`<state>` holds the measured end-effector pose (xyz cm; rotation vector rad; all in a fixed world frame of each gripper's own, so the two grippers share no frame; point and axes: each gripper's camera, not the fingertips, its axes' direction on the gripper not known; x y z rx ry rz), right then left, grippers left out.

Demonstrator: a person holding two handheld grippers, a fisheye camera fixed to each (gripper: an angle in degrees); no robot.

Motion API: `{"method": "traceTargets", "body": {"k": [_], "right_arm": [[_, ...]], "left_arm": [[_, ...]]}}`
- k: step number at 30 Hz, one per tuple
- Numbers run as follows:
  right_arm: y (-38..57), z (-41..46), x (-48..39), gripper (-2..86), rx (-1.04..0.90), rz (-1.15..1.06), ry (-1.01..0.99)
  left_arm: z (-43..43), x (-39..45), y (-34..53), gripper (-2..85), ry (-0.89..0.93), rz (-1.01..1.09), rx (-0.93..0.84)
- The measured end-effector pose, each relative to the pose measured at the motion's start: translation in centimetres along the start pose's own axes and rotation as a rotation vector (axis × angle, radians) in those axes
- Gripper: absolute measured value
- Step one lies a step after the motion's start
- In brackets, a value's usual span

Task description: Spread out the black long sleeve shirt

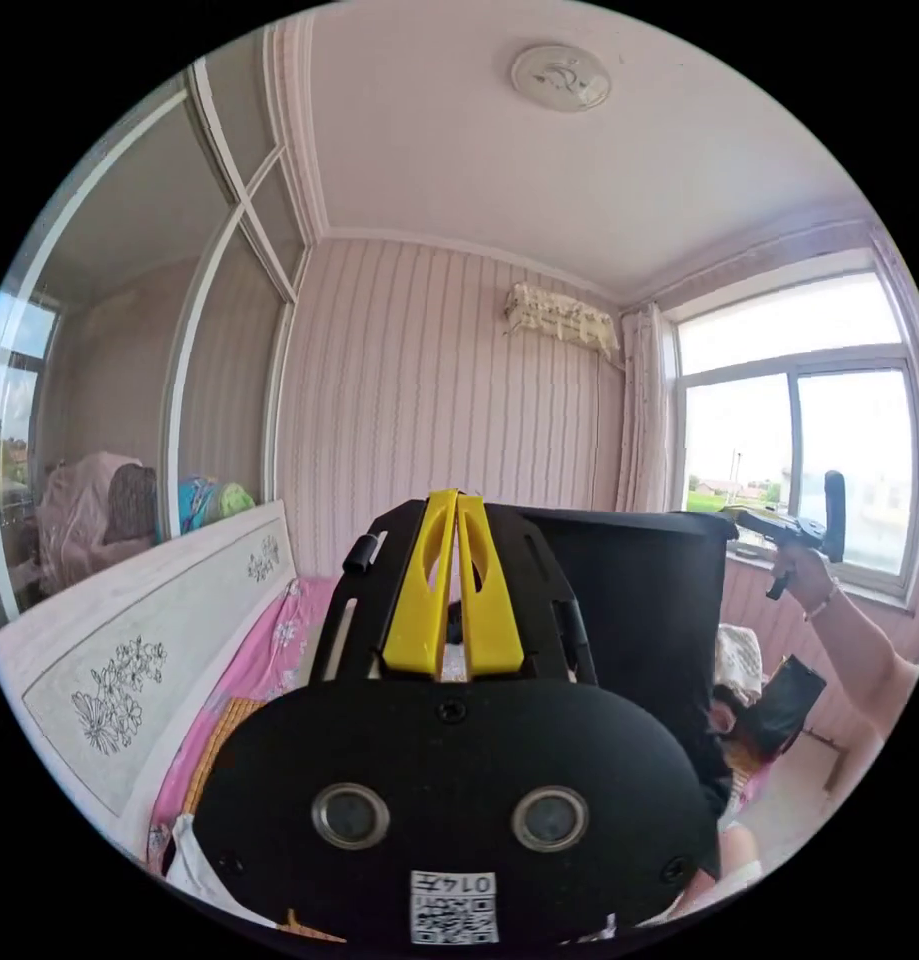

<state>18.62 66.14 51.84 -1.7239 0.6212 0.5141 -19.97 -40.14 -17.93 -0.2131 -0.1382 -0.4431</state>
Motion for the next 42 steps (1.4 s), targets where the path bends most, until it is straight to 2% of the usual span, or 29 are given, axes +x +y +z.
{"method": "traceTargets", "body": {"k": [2,4,7,9,12,15,17,19,22,26,33,37,42], "right_arm": [[-1.3,-1.3,0.5,-0.3,0.112,0.019,-0.016],[-0.5,-2.0,0.2,-0.2,0.174,-0.018,-0.027],[4.6,-0.3,-0.5,-0.2,0.136,-0.062,-0.093],[9.3,2.1,-0.7,-0.2,0.047,-0.04,-0.159],[19.7,7.4,-1.7,-0.2,-0.19,0.022,-0.197],[31.4,12.5,-2.7,-0.1,-0.434,0.188,-0.255],[38.1,14.9,-3.6,-0.1,-0.563,0.291,-0.292],[45.9,17.3,-5.4,-0.1,-0.756,0.357,-0.282],[52.3,18.5,-7.6,-0.1,-0.96,0.359,-0.28],[55.6,17.9,-8.9,0.0,-1.025,0.36,-0.29],[57.9,16.8,-8.9,2.2,-1.029,0.418,-0.251],[58.4,17.3,-11.3,6.6,-1.04,0.257,-0.242],[59.7,19.3,-17.3,9.0,-1.068,-0.001,-0.319]], "left_arm": [[-1.4,0.4,-2.9,-1.0,0.023,-0.004,0.151],[-1.8,0.1,-3.5,-1.0,0.06,-0.019,0.195],[-1.1,-0.3,-0.7,-1.0,0.048,0.026,0.152],[-0.2,-1.1,3.3,-1.0,0.064,0.029,0.068],[2.0,-2.1,12.8,-1.0,0.106,-0.003,-0.139],[4.6,-2.4,24.1,-1.0,0.102,-0.071,-0.397],[6.9,-2.7,32.9,-1.0,0.076,-0.145,-0.606],[8.3,-3.3,38.5,-1.0,0.075,-0.213,-0.736],[9.5,-4.8,45.0,-1.0,0.077,-0.341,-0.913],[9.9,-4.5,49.4,-1.0,0.112,-0.315,-1.093],[10.3,-4.5,51.3,-1.0,0.111,-0.328,-1.164],[11.1,-5.0,51.9,-0.8,0.016,-0.305,-1.221],[13.3,-2.4,50.6,1.9,0.045,-0.123,-1.191]]}}
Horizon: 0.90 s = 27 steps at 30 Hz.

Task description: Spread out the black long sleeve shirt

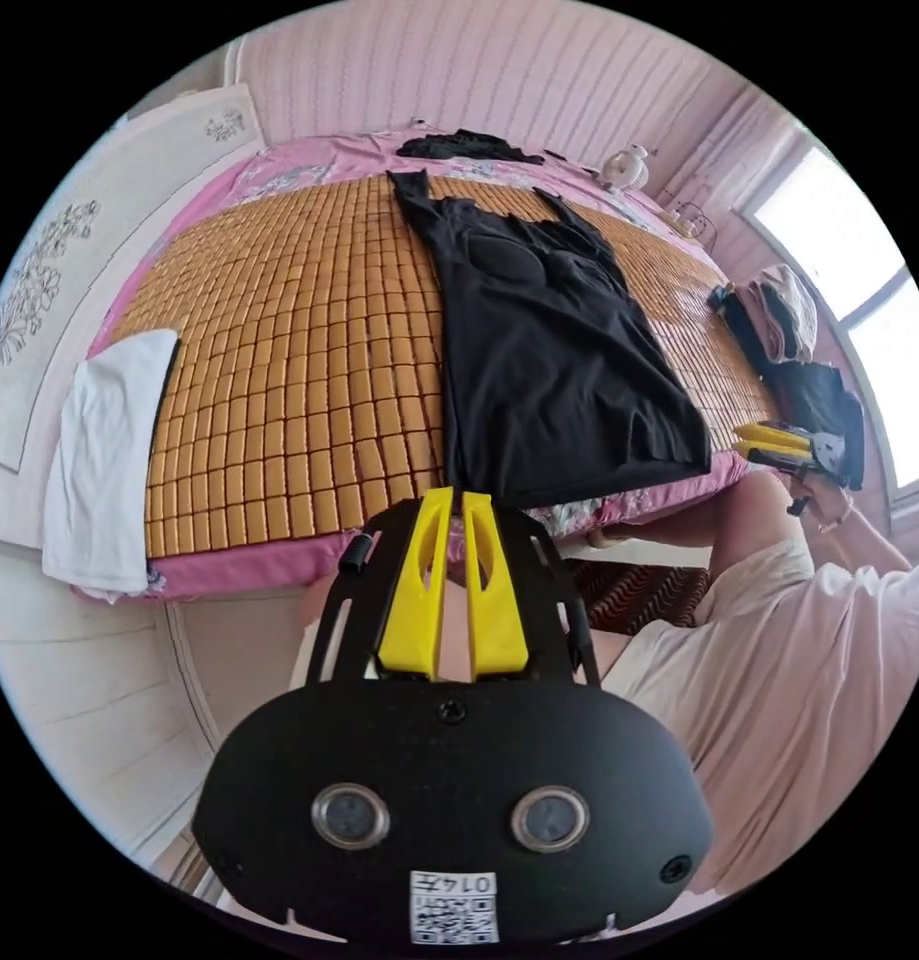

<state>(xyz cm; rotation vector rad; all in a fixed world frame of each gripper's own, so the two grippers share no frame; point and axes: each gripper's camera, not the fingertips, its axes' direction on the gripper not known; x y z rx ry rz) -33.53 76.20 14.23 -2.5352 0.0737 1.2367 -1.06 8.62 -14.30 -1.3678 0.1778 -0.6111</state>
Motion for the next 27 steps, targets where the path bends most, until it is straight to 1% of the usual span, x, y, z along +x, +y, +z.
{"method": "traceTargets", "body": {"k": [2,5,6,9,10,11,13,16,19,22,24,27], "right_arm": [[-0.6,1.9,-1.3,9.4,-0.045,-0.043,0.029],[-1.0,4.7,-2.7,9.2,-0.102,-0.079,0.077],[-1.1,6.0,-2.9,7.9,-0.148,-0.079,0.121],[-1.0,7.2,-3.8,5.5,-0.155,-0.148,0.203],[-1.0,7.5,-4.0,4.6,-0.166,-0.169,0.212],[-1.0,7.5,-4.1,3.5,-0.172,-0.177,0.215],[-0.7,7.5,-4.2,0.5,-0.172,-0.182,0.243],[0.0,6.5,-3.9,-0.5,-0.136,-0.183,0.253],[0.8,5.6,-3.3,-0.7,-0.109,-0.166,0.229],[1.4,4.7,-3.0,-0.7,-0.079,-0.157,0.201],[1.6,4.7,-3.1,-0.8,-0.079,-0.176,0.169],[1.8,6.1,-3.5,-0.8,-0.132,-0.208,0.145]], "left_arm": [[1.8,2.3,-1.9,4.9,-0.024,0.092,-0.046],[5.0,5.1,-4.1,5.7,-0.043,0.2,-0.123],[5.7,5.6,-4.5,5.7,-0.055,0.218,-0.136],[8.9,6.6,-6.2,4.6,-0.132,0.242,-0.24],[8.7,6.6,-6.5,1.8,-0.138,0.261,-0.204],[8.9,6.4,-6.8,0.1,-0.128,0.259,-0.219],[8.7,5.8,-7.1,-0.6,-0.094,0.229,-0.232],[6.9,4.7,-6.6,-0.9,-0.035,0.2,-0.178],[4.6,3.4,-5.9,-1.0,0.022,0.155,-0.1],[3.4,1.7,-5.2,-1.0,0.077,0.086,-0.058],[3.4,0.8,-4.8,-1.0,0.079,0.041,-0.059],[4.7,0.2,-4.4,-1.0,0.085,0.01,-0.102]]}}
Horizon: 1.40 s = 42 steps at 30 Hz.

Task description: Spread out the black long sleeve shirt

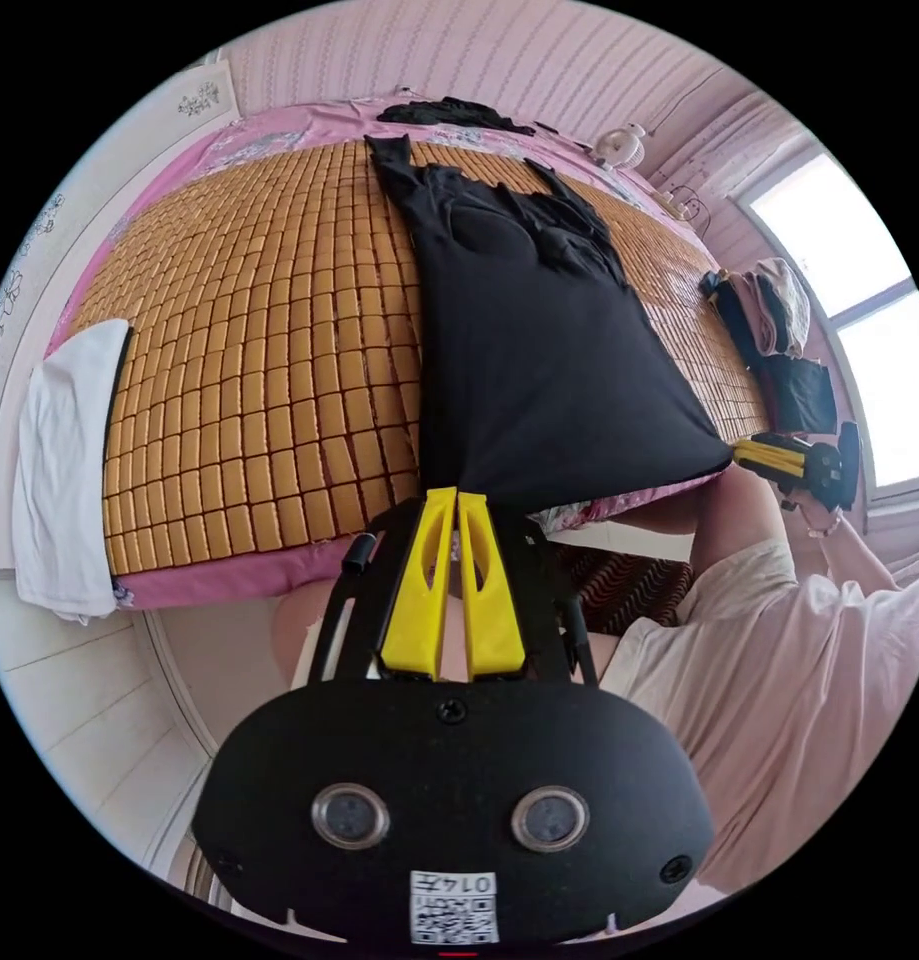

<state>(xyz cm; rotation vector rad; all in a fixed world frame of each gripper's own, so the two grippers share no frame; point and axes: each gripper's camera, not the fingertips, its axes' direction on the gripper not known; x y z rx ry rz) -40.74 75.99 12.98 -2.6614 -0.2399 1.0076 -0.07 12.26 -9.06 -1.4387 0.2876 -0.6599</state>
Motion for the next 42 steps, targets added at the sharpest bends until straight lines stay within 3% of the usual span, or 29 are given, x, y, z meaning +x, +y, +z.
{"method": "traceTargets", "body": {"k": [3,9,16,19,22,29,35,42], "right_arm": [[-0.2,1.6,-0.8,-0.7,-0.061,-0.039,0.015],[0.0,2.8,-1.0,-0.7,-0.101,-0.024,-0.01],[0.5,2.9,-0.9,-0.6,-0.092,-0.014,-0.034],[0.5,3.1,-0.9,-0.6,-0.102,-0.004,-0.031],[0.6,3.2,-1.1,-0.6,-0.107,-0.007,-0.015],[0.9,2.9,-0.6,-0.5,-0.118,-0.004,0.002],[1.3,1.8,0.1,-0.5,-0.133,-0.003,-0.05],[1.5,1.5,-0.2,0.2,-0.167,-0.049,-0.112]], "left_arm": [[1.9,0.1,-0.1,-1.0,0.008,0.006,-0.084],[4.3,0.7,0.3,-0.9,-0.17,0.067,-0.254],[2.2,0.5,2.1,0.4,-0.134,0.036,-0.134],[1.9,0.3,1.3,7.3,-0.138,-0.01,-0.097],[3.0,0.4,0.1,8.5,-0.091,-0.023,-0.127],[4.8,2.1,-0.5,-0.4,-0.191,0.083,-0.211],[2.2,1.2,2.1,-1.0,-0.134,0.059,-0.131],[3.2,0.4,4.7,-0.7,-0.086,0.052,-0.192]]}}
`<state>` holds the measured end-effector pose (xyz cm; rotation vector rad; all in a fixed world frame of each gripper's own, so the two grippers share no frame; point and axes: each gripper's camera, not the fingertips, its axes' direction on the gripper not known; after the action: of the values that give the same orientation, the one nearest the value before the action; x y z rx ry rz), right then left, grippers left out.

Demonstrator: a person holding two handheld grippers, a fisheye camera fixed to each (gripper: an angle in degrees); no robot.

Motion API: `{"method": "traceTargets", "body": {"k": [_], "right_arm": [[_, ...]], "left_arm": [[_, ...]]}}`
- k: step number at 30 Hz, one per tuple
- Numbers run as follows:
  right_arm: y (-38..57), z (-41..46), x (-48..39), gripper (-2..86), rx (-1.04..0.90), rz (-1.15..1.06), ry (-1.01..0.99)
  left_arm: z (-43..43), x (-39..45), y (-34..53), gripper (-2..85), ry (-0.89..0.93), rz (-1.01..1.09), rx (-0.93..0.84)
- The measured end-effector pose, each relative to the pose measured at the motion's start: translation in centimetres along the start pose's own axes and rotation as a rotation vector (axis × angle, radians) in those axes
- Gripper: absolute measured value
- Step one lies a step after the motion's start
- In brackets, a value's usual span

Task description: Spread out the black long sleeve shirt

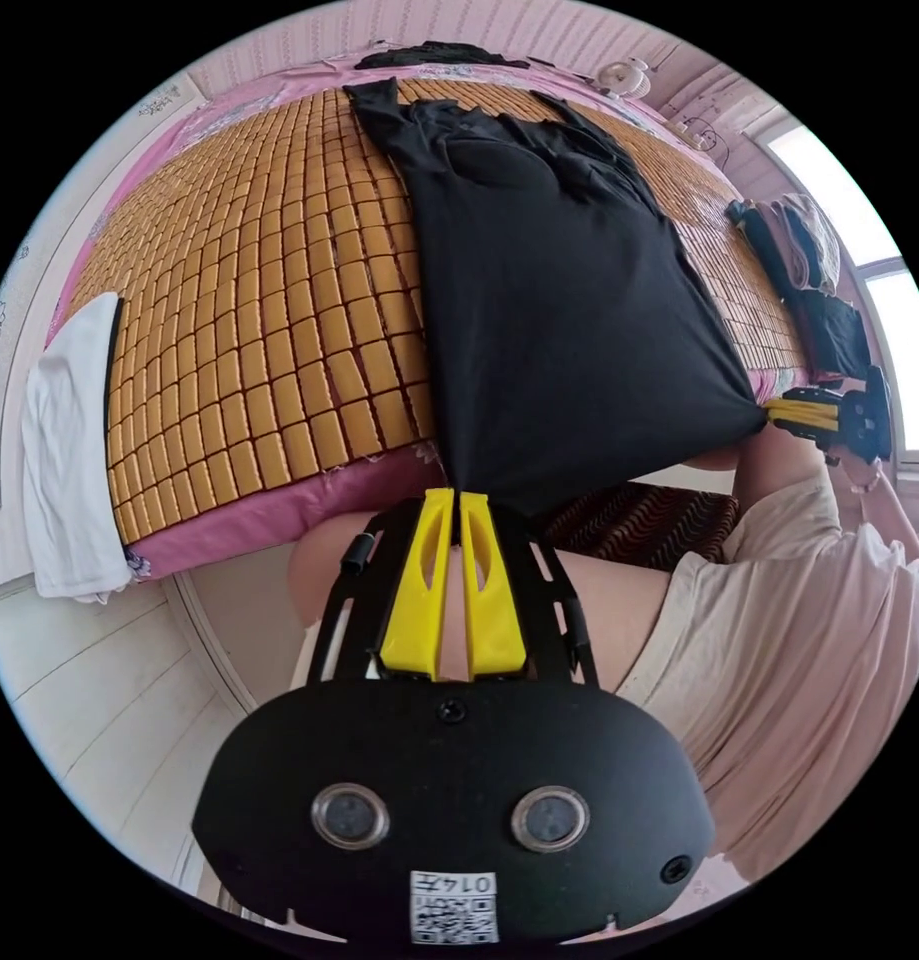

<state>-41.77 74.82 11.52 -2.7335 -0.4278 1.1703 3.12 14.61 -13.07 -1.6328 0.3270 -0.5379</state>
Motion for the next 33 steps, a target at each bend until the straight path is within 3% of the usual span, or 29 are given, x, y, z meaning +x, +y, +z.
{"method": "traceTargets", "body": {"k": [7,11,15,27,33], "right_arm": [[1.0,-1.2,1.9,0.2,0.01,0.133,0.057],[2.1,-1.9,3.0,0.2,0.01,0.197,0.085],[3.0,-1.4,5.1,0.5,-0.024,0.307,0.063],[3.9,-4.5,8.7,-0.7,0.046,0.342,0.092],[3.9,-6.1,12.2,-0.2,0.06,0.347,-0.013]], "left_arm": [[0.0,-0.4,1.2,4.1,0.071,-0.065,0.037],[-1.3,0.6,2.4,4.9,-0.026,-0.028,0.1],[-1.5,1.5,2.9,4.8,-0.013,-0.026,0.145],[-0.8,7.4,-1.5,5.3,0.084,0.113,0.235],[0.7,9.4,-6.0,5.4,0.11,0.158,0.243]]}}
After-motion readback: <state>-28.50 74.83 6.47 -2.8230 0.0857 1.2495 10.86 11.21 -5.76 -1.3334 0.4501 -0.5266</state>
